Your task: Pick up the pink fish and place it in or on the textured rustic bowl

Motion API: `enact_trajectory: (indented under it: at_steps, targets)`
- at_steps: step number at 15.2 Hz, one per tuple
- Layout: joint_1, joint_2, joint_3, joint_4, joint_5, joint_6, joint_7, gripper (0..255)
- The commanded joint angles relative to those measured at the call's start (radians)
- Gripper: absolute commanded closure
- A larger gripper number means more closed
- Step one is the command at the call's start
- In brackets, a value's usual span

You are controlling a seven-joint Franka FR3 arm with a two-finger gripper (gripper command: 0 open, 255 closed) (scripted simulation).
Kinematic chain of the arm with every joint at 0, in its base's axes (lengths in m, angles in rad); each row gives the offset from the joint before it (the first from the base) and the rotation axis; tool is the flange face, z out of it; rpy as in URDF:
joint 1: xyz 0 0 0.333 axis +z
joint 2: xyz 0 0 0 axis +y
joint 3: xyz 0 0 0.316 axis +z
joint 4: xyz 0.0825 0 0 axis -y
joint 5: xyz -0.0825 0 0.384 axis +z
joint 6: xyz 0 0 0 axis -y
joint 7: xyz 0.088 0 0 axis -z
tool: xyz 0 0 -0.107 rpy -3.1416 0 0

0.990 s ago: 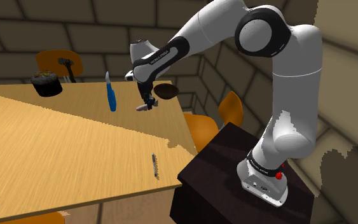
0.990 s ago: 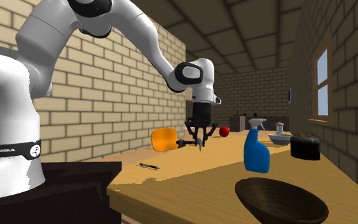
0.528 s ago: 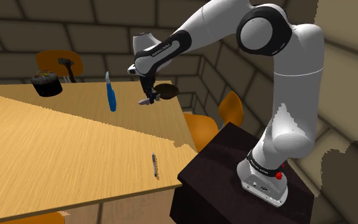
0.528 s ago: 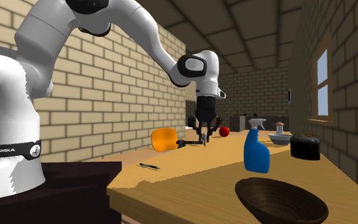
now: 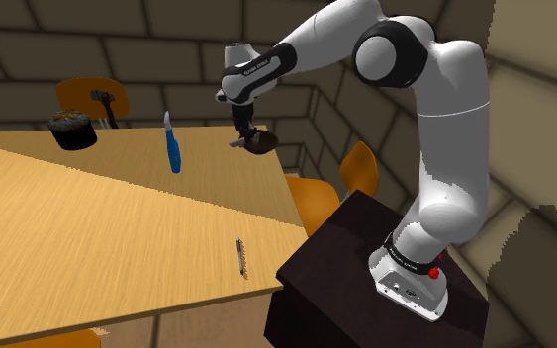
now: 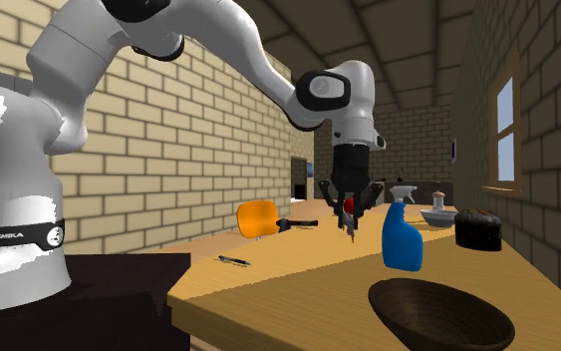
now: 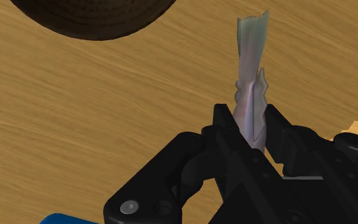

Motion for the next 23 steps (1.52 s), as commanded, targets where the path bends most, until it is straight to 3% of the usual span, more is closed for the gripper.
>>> enact_trajectory:
  at_steps: [1,7,12,23]
  targets:
    - [-0.031,0.041,-0.008,0.067,0.005,-0.025,-0.041,255]
    - [-0.12,0.166,-0.027,0.275,0.019,-0.102,-0.15,255]
    - [-0.201,0.32,-0.036,0.54,0.032,-0.208,-0.234,255]
    - [-0.202,0.388,-0.033,0.509,0.034,-0.109,-0.229,255]
